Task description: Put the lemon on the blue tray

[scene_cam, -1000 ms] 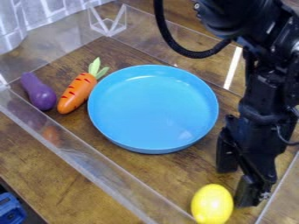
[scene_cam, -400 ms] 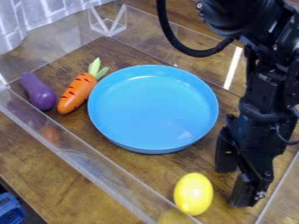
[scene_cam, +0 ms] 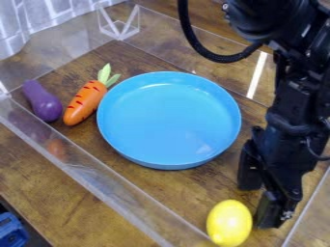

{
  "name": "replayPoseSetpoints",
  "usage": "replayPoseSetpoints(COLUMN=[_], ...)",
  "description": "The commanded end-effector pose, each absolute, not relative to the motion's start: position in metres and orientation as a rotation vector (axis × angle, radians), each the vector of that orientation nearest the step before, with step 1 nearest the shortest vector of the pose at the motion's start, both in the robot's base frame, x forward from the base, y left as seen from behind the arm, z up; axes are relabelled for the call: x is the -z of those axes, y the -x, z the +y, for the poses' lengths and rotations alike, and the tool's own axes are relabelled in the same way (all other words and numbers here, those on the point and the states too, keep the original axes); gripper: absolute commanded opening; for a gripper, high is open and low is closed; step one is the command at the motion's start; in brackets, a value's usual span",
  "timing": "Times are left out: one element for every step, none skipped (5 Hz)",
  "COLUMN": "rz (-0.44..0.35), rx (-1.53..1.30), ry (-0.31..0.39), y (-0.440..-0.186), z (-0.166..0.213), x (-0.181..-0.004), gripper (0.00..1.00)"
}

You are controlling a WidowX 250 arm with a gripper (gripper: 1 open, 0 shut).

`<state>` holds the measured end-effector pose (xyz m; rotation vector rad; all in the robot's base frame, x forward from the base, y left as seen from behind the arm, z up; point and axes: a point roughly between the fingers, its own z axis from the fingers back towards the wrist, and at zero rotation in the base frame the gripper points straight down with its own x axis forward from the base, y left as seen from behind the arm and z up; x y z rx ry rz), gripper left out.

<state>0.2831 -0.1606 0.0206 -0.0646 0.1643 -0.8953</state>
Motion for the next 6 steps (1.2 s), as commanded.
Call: replayPoseSetpoints(rz=[0.196, 0.205, 0.221, 0.236, 0.249, 0.259], rx=[0.873, 0.823, 0.823, 0.824, 0.824, 0.823], ry=[0.072, 0.078, 0.077, 0.076, 0.076, 0.074], y=[-0.277, -0.277, -0.274, -0.270, -0.268, -0.267], z=[-0.169, -0.170, -0.176, -0.181, -0.187, -0.190], x=[-0.014, -0.012, -0.011, -0.010, -0.009, -0.009], gripper=[1.00, 1.00, 1.00, 1.00, 1.00, 1.00])
